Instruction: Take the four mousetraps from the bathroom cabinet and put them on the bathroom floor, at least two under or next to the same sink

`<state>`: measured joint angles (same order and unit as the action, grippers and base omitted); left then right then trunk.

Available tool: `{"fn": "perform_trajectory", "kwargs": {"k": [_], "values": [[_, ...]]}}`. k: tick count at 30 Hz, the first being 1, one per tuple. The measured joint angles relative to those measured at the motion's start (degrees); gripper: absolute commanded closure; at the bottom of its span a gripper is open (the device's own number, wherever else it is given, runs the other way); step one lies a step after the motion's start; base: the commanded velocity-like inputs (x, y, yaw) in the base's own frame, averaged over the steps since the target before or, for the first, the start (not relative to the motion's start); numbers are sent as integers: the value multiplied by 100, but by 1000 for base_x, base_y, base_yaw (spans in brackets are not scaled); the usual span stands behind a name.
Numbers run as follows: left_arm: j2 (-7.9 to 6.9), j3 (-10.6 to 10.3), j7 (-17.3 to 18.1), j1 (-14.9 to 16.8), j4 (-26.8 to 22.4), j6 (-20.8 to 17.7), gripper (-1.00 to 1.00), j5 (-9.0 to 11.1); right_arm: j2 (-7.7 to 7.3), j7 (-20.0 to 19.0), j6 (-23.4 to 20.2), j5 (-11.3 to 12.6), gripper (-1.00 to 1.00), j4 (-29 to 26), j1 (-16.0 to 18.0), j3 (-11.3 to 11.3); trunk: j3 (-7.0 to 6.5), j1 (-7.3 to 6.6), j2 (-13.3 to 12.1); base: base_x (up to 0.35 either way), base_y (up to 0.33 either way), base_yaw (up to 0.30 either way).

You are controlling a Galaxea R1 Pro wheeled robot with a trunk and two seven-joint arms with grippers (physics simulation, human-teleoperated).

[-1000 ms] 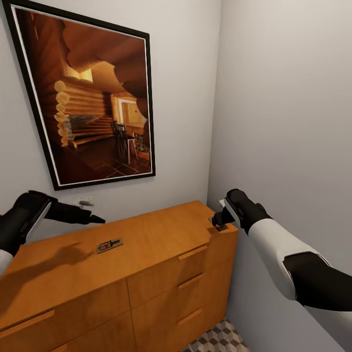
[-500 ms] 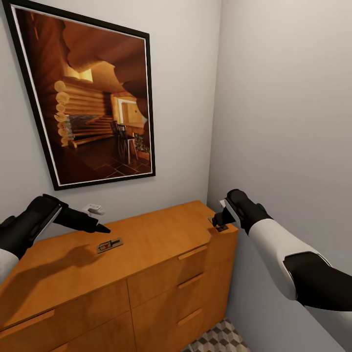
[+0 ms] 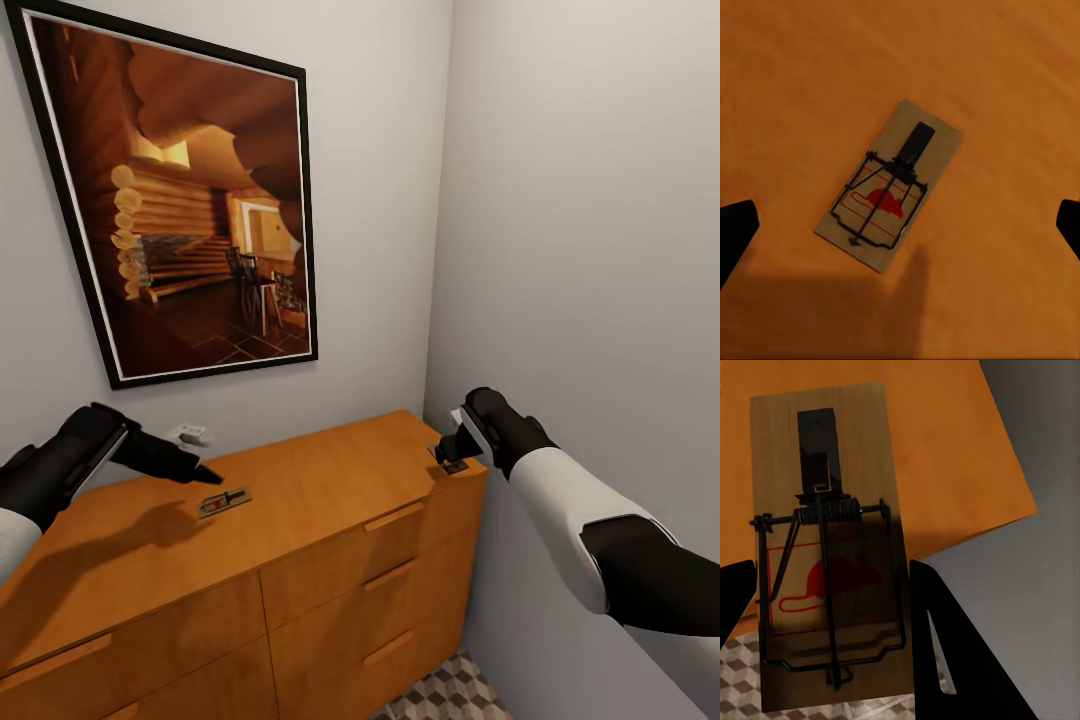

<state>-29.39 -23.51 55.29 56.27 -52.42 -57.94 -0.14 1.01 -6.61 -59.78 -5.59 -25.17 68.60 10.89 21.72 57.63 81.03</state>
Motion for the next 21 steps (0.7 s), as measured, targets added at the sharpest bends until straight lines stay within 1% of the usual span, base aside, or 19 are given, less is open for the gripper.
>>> {"fn": "perform_trajectory", "kwargs": {"k": [2, 6, 15, 21], "values": [[4, -2, -11, 0, 14, -2, -100, -162, 7, 3, 0, 1, 100, 0, 0, 0, 0, 0, 0, 0, 0, 0], [19, 17, -13, 0, 55, 21, -100, -248, 12, 4, 0, -1, 100, 0, 0, 0, 0, 0, 0, 0, 0, 0], [28, 51, -12, 0, -37, 102, -100, -269, -24, 5, 0, -13, 100, 5, 1, 0, 0, 0, 0, 0, 0, 0], [64, 39, -5, 0, -134, 85, -100, -303, -36, -5, 0, -158, 100, 9, 0, 0, 0, 0, 0, 0, 0, 0]]}}
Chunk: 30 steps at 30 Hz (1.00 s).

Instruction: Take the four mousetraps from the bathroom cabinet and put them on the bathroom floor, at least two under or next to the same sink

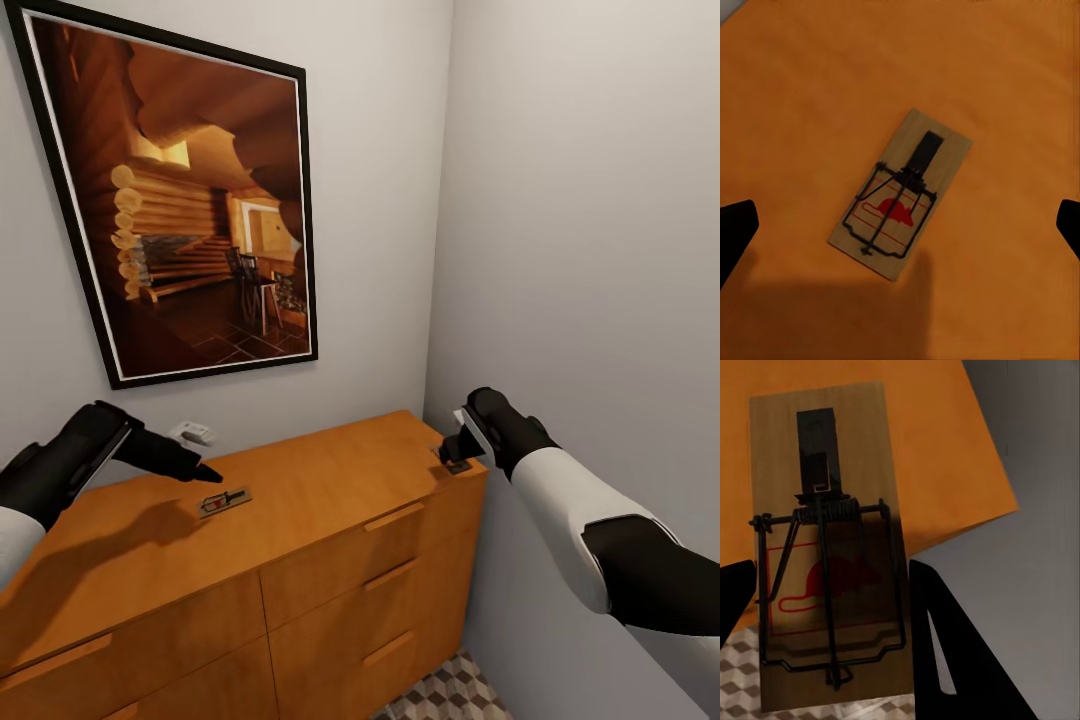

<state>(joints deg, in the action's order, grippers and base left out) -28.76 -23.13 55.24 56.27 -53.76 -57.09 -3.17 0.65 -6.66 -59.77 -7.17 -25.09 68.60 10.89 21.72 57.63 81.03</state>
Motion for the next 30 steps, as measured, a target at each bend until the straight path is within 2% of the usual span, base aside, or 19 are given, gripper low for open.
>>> {"fn": "perform_trajectory", "kwargs": {"k": [30], "values": [[25, -9, -8, 1, 61, 25, -100, 23, 7, -25, 0, -44, 100, 0, 1, -5, 0, -1, 0, 45, 39, 0]]}}
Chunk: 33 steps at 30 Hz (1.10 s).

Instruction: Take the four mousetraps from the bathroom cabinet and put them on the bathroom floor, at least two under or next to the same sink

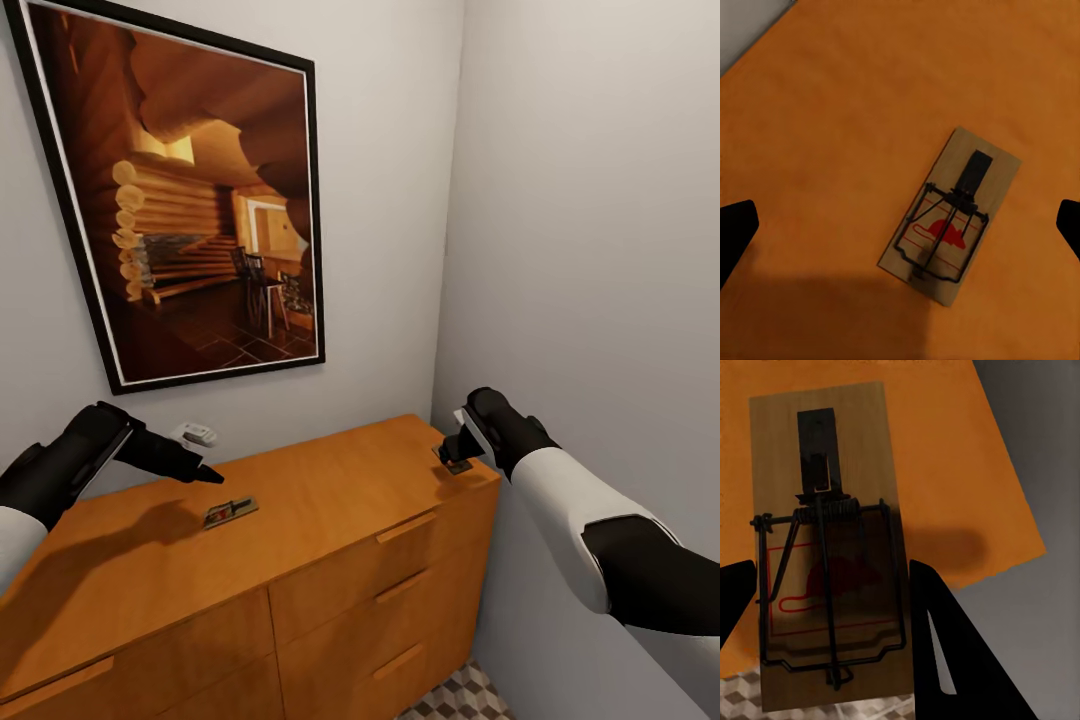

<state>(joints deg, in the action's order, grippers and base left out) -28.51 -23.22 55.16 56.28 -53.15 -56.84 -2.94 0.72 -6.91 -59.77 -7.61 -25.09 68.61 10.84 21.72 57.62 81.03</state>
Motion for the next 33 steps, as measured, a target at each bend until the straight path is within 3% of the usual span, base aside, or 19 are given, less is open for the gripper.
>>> {"fn": "perform_trajectory", "kwargs": {"k": [10, 17, 23, 25, 33], "values": [[36, -12, 0, -1, -29, 5, -100, 0, 1, 0, 0, -5, 100, 1, -1, -1, 0, 1, 0, 14, 16, 0], [334, -64, -11, -1, 54, 9, -100, -42, 2, 0, 0, 4, 100, 1, -1, 3, 0, 1, 0, 0, 0, 0], [890, -361, -29, 0, 518, 280, -100, -211, 14, 1, -1, 16, 100, 1, -1, 0, 0, 1, 0, 0, 0, 0], [999, -390, -29, 0, 652, 380, -100, -308, 14, 1, -1, 15, 100, 1, -1, -1, 0, 1, 0, 0, 0, 0], [1026, -378, -21, 2, 761, 492, -100, -444, 2, 0, -1, 3, 100, 0, -1, -3, 0, 1, 0, 0, 0, 0]]}}
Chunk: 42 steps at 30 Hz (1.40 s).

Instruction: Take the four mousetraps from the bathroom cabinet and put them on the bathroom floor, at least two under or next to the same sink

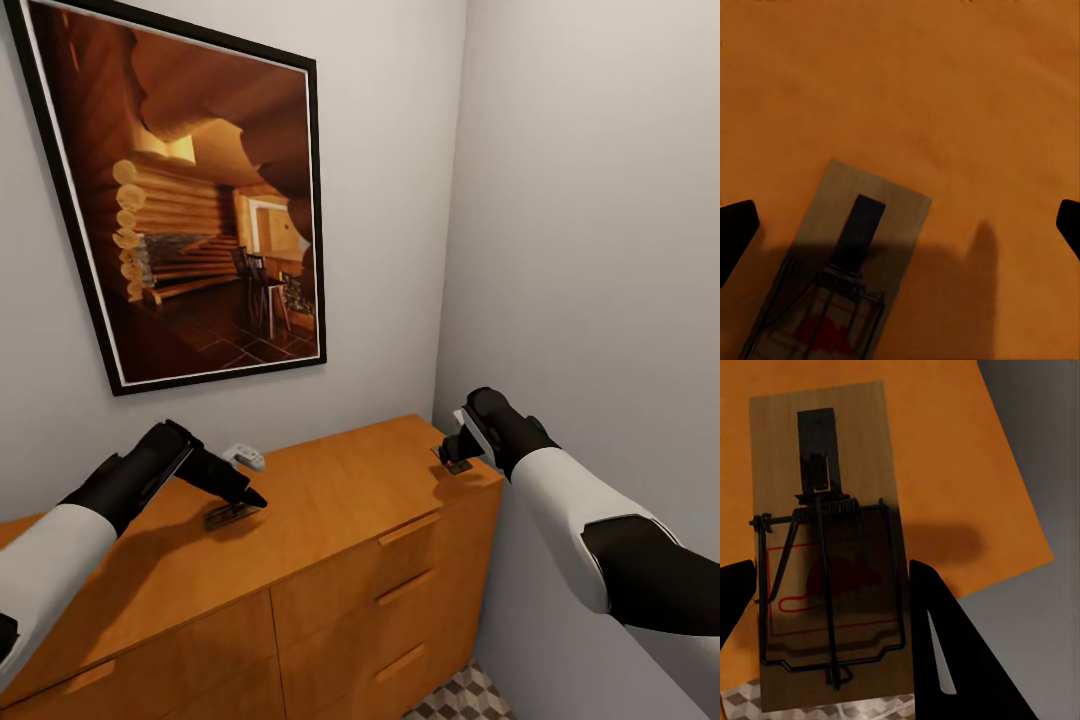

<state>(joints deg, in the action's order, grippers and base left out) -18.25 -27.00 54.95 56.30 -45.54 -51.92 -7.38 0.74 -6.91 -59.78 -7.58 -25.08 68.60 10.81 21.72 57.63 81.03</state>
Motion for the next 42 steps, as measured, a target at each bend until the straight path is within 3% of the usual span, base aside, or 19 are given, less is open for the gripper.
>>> {"fn": "perform_trajectory", "kwargs": {"k": [10, 22, 42], "values": [[-58, 13, 10, 1, -47, 2, -100, -11, -5, 7, 0, 3, 100, 0, 1, 0, 0, 0, 0, 0, 0, 0], [-467, -9, 12, -1, 33, 25, -100, 84, 4, 15, 0, 16, 100, 0, 0, 0, 0, 0, 0, 0, 0, 0], [-446, -17, 14, -1, 339, 38, -100, 67, -1, -8, 0, 14, 100, 0, 0, 0, 0, 0, 0, 0, 0, 0]]}}
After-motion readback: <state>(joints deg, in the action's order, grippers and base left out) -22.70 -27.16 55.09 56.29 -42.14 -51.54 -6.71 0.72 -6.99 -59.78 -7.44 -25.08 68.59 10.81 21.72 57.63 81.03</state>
